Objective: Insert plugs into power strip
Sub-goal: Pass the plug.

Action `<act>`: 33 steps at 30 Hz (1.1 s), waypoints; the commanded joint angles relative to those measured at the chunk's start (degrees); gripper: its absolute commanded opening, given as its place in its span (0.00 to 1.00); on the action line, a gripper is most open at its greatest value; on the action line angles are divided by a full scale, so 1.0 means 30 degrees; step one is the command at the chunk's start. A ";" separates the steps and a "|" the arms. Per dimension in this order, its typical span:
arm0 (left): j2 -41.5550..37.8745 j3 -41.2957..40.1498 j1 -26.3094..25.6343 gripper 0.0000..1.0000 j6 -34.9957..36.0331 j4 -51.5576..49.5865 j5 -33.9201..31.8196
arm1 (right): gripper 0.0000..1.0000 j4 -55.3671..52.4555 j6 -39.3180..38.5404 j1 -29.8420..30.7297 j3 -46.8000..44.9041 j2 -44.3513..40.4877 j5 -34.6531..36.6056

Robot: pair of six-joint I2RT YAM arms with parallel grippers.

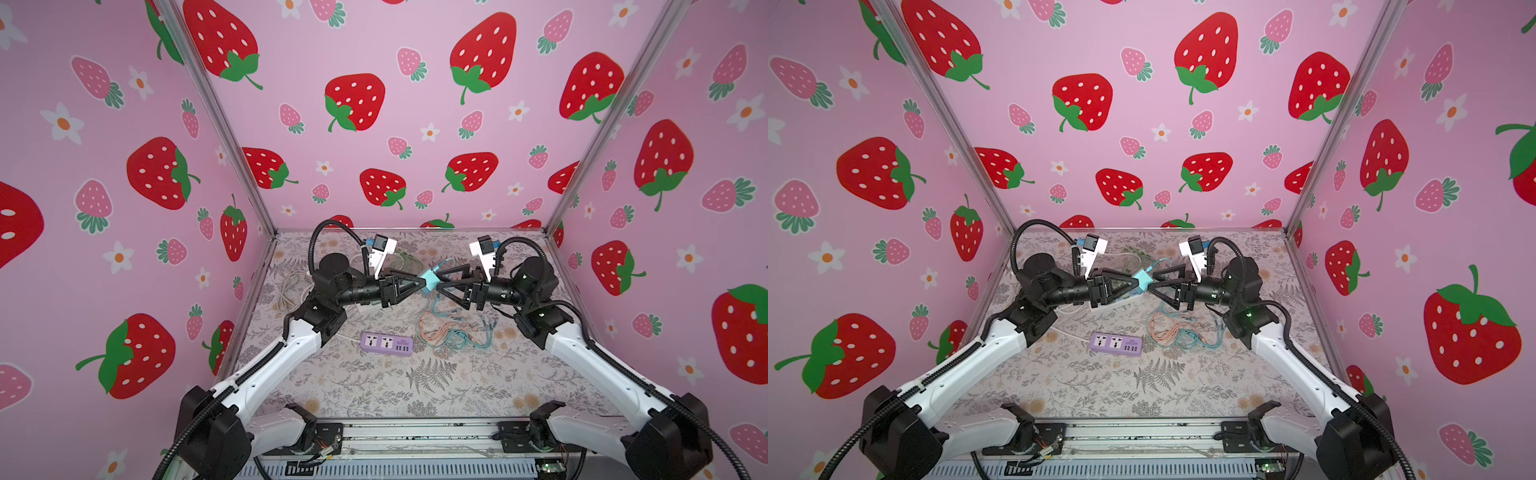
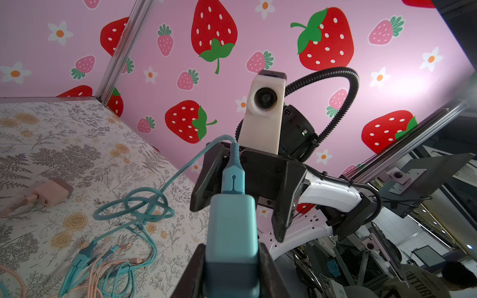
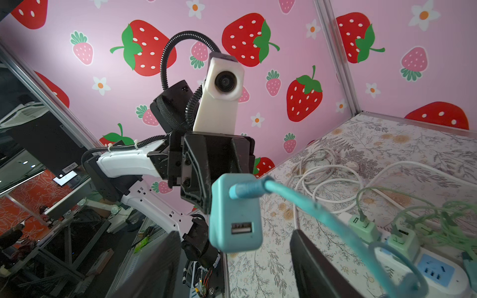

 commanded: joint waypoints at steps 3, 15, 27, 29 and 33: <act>-0.0255 0.0847 0.0084 0.00 0.0240 0.0680 0.1630 | 0.64 0.0133 -0.0010 -0.0109 0.1011 0.0484 -0.0289; -0.0051 0.1524 0.0084 0.00 0.1542 -0.0980 0.2250 | 0.44 -0.0690 -0.0527 -0.0109 0.2060 0.1271 -0.2212; 0.0366 0.2406 0.0077 0.00 0.2502 -0.2496 0.2480 | 0.43 -0.1471 -0.1095 0.0065 0.2193 0.1331 -0.2759; 0.0415 0.2464 0.0085 0.00 0.2557 -0.2582 0.2497 | 0.43 -0.1508 -0.1151 0.0081 0.2180 0.1292 -0.2839; 0.0607 0.2544 0.0084 0.00 0.2610 -0.2711 0.2616 | 0.39 -0.1508 -0.1223 0.0155 0.2186 0.1295 -0.3024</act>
